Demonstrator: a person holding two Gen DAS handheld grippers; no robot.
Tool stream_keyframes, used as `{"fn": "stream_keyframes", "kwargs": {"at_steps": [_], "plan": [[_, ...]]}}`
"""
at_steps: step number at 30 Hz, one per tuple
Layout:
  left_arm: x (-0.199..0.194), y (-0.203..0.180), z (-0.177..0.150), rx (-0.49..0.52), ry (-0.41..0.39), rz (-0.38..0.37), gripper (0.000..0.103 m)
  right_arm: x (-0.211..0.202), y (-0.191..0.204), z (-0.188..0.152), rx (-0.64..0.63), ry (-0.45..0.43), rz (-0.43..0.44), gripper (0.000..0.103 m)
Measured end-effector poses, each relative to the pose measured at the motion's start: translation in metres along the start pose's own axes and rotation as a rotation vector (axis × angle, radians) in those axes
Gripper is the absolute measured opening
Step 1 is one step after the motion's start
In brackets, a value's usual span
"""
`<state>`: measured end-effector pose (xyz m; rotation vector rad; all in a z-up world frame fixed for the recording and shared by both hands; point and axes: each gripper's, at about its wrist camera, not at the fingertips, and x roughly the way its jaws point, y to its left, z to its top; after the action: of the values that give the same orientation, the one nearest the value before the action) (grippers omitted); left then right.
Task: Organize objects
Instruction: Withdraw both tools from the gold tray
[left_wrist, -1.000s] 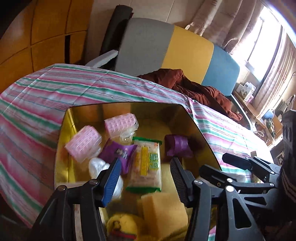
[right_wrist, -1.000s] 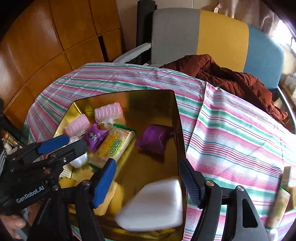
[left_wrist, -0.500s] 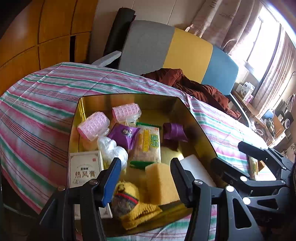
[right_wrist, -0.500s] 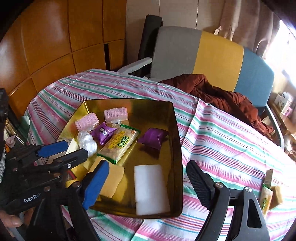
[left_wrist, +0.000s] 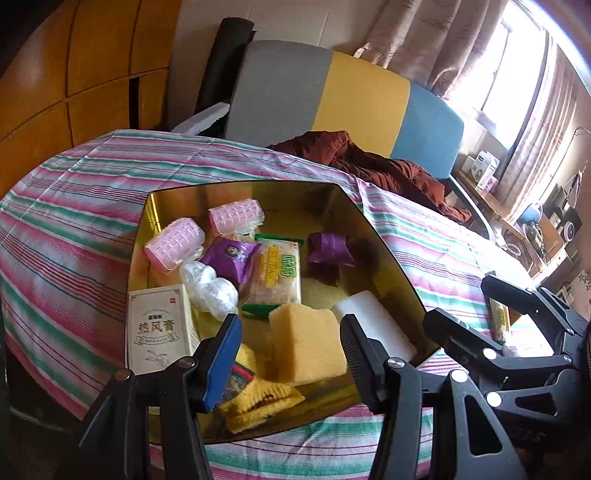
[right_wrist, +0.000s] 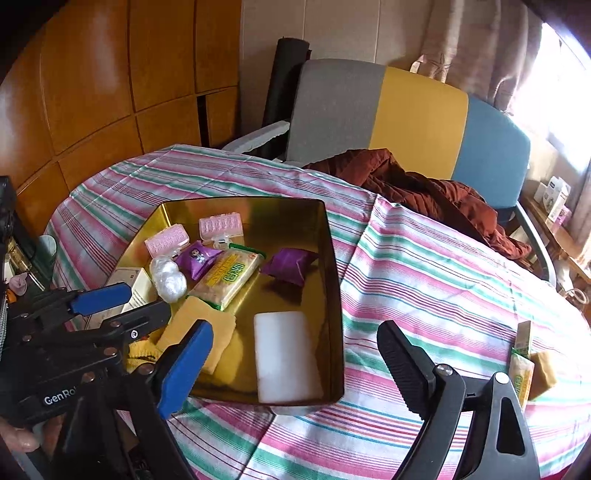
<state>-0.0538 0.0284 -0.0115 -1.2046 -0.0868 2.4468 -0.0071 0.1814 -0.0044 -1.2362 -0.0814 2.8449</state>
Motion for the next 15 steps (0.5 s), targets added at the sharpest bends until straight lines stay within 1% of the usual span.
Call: {"fn": "stream_keyframes", "kwargs": {"at_steps": [8, 15], "plan": [[0.003, -0.015, -0.004, 0.037, 0.019, -0.021, 0.056, -0.002, -0.022, -0.01, 0.042, 0.009, -0.031, 0.092], [0.008, -0.029, -0.008, 0.068, 0.041, -0.038, 0.056, 0.003, -0.048, -0.021, 0.093, 0.035, -0.081, 0.094]]}}
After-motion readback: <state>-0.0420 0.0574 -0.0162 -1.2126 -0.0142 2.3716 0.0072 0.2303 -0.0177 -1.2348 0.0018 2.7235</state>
